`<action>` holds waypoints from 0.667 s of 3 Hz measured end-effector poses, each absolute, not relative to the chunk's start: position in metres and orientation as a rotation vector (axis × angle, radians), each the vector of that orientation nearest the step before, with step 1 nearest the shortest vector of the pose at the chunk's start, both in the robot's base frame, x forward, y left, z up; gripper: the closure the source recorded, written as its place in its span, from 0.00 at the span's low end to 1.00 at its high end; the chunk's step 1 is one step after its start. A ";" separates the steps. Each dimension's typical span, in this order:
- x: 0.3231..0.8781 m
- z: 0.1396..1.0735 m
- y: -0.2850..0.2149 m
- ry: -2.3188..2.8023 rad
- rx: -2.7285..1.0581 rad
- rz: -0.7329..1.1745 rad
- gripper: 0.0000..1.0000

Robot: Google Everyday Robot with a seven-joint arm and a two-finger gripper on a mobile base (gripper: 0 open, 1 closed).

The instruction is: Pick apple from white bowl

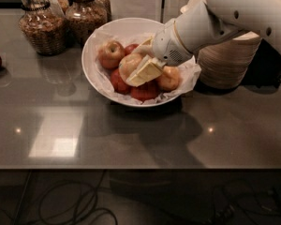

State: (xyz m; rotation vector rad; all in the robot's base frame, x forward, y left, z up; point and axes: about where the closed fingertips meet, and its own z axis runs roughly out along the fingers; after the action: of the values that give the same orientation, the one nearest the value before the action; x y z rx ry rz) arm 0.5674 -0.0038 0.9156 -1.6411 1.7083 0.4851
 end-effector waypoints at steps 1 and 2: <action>0.567 0.916 -0.004 1.708 -1.641 0.485 1.00; 0.567 0.916 -0.004 1.708 -1.641 0.485 1.00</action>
Offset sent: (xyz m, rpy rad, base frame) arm 0.0000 0.0000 0.0000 0.0000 0.0000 0.0000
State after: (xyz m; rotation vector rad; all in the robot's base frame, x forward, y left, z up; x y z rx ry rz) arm 0.5673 -0.0037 0.9157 -1.6410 1.7080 0.4854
